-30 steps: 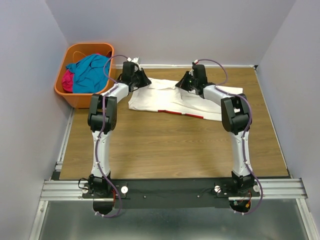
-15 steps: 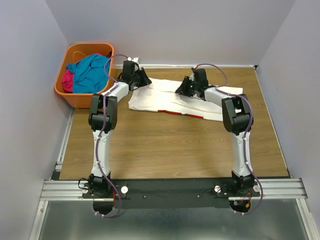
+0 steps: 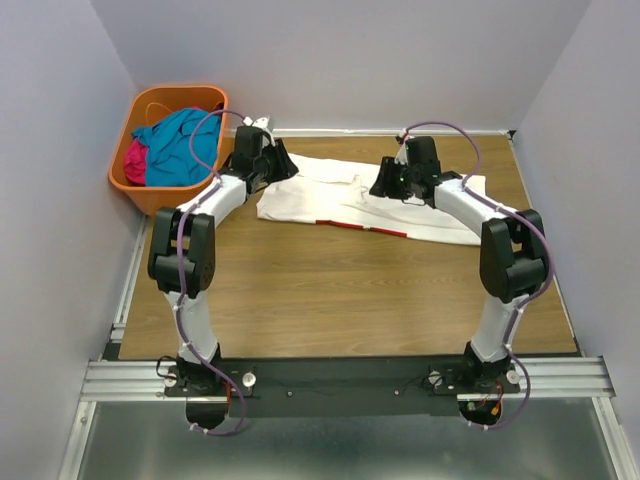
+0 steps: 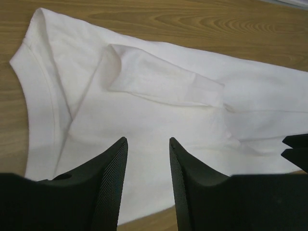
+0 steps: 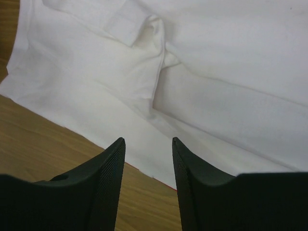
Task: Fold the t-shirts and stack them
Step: Fold the tshirt
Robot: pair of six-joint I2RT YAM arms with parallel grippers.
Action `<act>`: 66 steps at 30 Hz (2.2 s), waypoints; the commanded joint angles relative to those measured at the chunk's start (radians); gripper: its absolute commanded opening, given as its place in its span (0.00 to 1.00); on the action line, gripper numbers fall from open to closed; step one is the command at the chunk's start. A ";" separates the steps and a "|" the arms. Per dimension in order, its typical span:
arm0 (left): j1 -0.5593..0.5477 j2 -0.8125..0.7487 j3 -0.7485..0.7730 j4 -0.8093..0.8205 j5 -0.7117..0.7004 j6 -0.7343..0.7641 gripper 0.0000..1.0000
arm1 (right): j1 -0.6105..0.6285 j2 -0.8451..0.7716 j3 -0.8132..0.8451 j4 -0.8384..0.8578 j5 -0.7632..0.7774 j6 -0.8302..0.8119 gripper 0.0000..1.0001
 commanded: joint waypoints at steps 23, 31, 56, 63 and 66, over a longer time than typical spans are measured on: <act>0.006 -0.083 -0.335 -0.060 -0.233 0.029 0.07 | -0.005 0.106 -0.068 -0.044 0.064 0.023 0.26; 0.006 -0.088 -0.344 -0.067 -0.226 0.036 0.07 | -0.042 0.189 0.057 -0.044 0.285 0.002 0.27; 0.017 -0.186 -0.347 -0.139 -0.309 0.068 0.12 | -0.296 -0.161 -0.314 -0.050 0.316 0.129 0.45; 0.013 -0.206 -0.306 -0.110 -0.243 0.045 0.17 | -0.431 -0.248 -0.431 0.005 0.252 0.215 0.44; 0.013 -0.153 -0.281 -0.091 -0.221 0.022 0.17 | -0.494 -0.273 -0.500 0.072 0.162 0.264 0.44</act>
